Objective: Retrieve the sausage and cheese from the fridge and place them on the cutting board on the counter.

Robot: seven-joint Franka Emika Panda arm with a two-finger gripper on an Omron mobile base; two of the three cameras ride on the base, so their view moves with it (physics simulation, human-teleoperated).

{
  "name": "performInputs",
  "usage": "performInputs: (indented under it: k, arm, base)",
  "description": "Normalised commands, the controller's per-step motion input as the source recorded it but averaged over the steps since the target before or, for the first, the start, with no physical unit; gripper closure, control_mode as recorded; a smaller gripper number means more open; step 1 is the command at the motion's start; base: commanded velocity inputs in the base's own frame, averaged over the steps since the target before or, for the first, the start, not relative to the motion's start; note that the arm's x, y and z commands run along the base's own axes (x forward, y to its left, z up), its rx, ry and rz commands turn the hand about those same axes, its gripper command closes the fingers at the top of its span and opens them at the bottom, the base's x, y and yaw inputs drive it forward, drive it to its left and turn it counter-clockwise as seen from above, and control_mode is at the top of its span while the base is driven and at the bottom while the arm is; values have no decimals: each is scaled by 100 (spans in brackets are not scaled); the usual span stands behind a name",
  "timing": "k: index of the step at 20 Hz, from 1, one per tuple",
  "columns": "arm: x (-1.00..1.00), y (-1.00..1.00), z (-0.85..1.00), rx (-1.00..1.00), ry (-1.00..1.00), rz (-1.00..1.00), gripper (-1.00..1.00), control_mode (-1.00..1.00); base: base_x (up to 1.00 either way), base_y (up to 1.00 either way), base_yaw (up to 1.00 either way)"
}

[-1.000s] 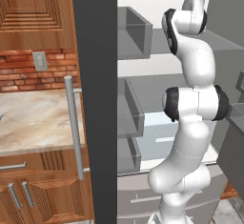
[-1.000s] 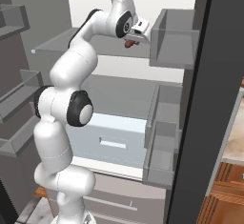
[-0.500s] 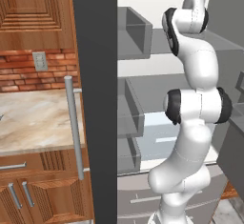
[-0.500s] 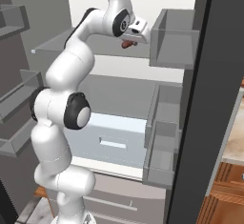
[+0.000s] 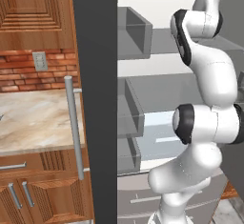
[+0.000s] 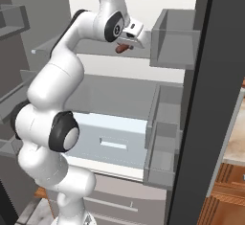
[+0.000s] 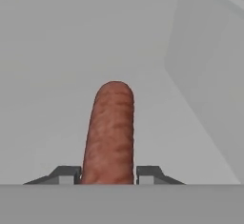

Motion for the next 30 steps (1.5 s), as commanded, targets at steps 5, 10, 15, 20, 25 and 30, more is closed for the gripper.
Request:
performInputs:
  k: [5,10,15,20,25,30]
  arm:
    - [-100,3,0,0,0,0,100,-100]
    - [-100,16,0,0,0,0,100,-100]
    - [-100,27,0,0,0,0,100,-100]
    - [-100,36,0,0,0,6,100,-100]
    - [-95,35,0,0,0,19,100,-100]
    - [-49,34,0,0,0,25,100,-100]
  base:
    - [0,0,0]
    - [0,0,0]
    - [0,0,0]
    - [0,0,0]
    - [0,0,0]
    - [0,0,0]
